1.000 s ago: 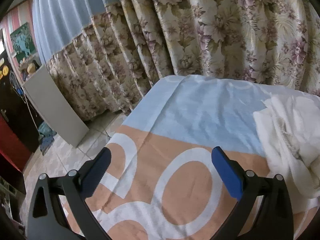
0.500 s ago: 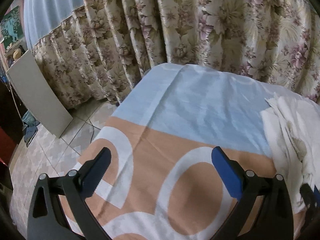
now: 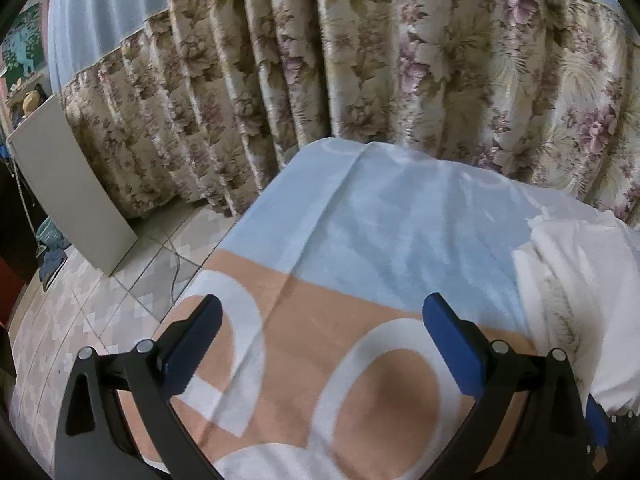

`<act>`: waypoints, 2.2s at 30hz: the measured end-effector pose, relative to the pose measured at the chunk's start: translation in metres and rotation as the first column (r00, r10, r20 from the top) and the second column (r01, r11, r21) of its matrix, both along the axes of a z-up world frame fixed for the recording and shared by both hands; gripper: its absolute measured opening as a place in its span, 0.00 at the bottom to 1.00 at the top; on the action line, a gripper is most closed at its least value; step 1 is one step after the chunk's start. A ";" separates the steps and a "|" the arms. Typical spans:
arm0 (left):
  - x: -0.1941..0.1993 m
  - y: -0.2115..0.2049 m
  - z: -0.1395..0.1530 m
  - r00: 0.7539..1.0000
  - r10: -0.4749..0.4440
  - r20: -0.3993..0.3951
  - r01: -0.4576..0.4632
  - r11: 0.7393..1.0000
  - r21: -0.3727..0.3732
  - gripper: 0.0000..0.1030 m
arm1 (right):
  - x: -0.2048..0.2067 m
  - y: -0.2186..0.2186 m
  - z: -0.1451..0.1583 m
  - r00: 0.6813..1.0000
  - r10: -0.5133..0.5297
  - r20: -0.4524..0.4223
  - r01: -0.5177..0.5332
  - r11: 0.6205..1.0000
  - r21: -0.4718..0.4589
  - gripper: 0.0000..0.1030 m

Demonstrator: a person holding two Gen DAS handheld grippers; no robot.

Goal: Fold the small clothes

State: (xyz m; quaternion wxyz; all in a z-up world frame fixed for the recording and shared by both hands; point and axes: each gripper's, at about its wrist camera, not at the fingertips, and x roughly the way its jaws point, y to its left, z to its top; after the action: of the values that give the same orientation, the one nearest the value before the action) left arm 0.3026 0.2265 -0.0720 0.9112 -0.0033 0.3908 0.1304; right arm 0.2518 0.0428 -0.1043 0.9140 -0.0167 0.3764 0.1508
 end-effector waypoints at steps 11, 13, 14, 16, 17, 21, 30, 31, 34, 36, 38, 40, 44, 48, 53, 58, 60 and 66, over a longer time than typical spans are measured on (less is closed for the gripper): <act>0.045 -0.075 0.002 0.998 -0.053 -0.013 0.055 0.982 0.180 0.98 | -0.025 -0.063 0.033 0.984 -0.134 0.119 0.138 0.990 -0.028 0.71; 0.052 -0.087 -0.002 0.996 -0.083 -0.023 0.086 0.980 0.180 0.98 | -0.022 -0.086 0.032 0.967 -0.213 0.143 0.223 0.973 -0.065 0.71; 0.055 -0.094 -0.004 0.994 -0.107 -0.024 0.110 0.976 0.188 0.98 | -0.019 -0.096 0.031 0.962 -0.232 0.143 0.244 0.967 -0.072 0.71; 0.060 -0.104 -0.006 0.991 -0.129 -0.023 0.131 0.967 0.218 0.98 | -0.012 -0.114 0.028 0.953 -0.267 0.145 0.282 0.955 -0.091 0.71; 0.065 -0.107 -0.006 0.990 -0.141 -0.025 0.144 0.970 0.197 0.98 | -0.008 -0.123 0.028 0.949 -0.280 0.147 0.295 0.951 -0.094 0.72; 0.085 -0.112 -0.001 0.981 -0.191 -0.034 0.192 0.981 0.013 0.98 | 0.003 -0.157 0.024 0.937 -0.322 0.139 0.335 0.939 -0.083 0.75; 0.122 -0.150 -0.037 0.939 -0.294 -0.176 0.296 0.955 -0.016 0.07 | 0.012 -0.171 0.015 0.940 -0.320 0.114 0.328 0.943 -0.052 0.78; 0.122 -0.153 -0.038 0.939 -0.296 -0.173 0.303 0.953 0.012 0.04 | 0.014 -0.171 0.014 0.942 -0.316 0.116 0.323 0.945 -0.055 0.79; 0.122 -0.156 -0.041 0.945 -0.287 -0.158 0.301 0.951 0.071 0.02 | 0.019 -0.174 0.012 0.943 -0.310 0.125 0.320 0.945 -0.069 0.80; 0.124 -0.152 -0.042 0.952 -0.268 -0.148 0.283 0.955 0.091 0.00 | 0.024 -0.179 0.012 0.940 -0.318 0.128 0.328 0.942 -0.073 0.80; 0.127 -0.148 -0.044 0.951 -0.269 -0.153 0.285 0.954 0.094 0.00 | 0.031 -0.185 0.012 0.939 -0.319 0.127 0.329 0.942 -0.070 0.80; 0.126 -0.144 -0.042 0.946 -0.284 -0.154 0.295 0.954 0.052 0.00 | 0.036 -0.190 0.013 0.940 -0.317 0.126 0.326 0.943 -0.063 0.80; 0.117 -0.140 -0.025 0.937 -0.327 -0.124 0.318 0.944 -0.084 0.01 | 0.042 -0.195 0.018 0.941 -0.315 0.124 0.322 0.946 -0.043 0.82; 0.112 -0.153 -0.016 0.921 -0.371 -0.115 0.349 0.920 -0.177 0.66 | 0.044 -0.193 0.017 0.945 -0.303 0.124 0.311 0.949 -0.048 0.82; 0.112 -0.170 -0.027 0.918 -0.371 -0.137 0.356 0.926 -0.126 0.56 | 0.048 -0.189 0.014 0.949 -0.295 0.115 0.303 0.952 -0.053 0.83; 0.116 -0.170 -0.035 0.911 -0.389 -0.138 0.376 0.920 -0.109 0.09 | 0.053 -0.189 0.011 0.951 -0.286 0.116 0.295 0.953 -0.069 0.83; 0.117 -0.171 -0.035 0.911 -0.391 -0.132 0.382 0.920 -0.087 0.08 | 0.057 -0.191 0.007 0.950 -0.289 0.119 0.299 0.950 -0.086 0.83; 0.122 -0.168 -0.032 0.920 -0.376 -0.110 0.373 0.927 -0.048 0.08 | 0.067 -0.203 0.005 0.935 -0.330 0.130 0.343 0.934 -0.096 0.83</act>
State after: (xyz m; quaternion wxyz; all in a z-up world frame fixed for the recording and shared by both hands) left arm 0.4247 0.0585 -0.1045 0.8946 0.0670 0.4388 -0.0512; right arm 0.3189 -0.1606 -0.0995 0.9433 -0.0137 0.3302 -0.0315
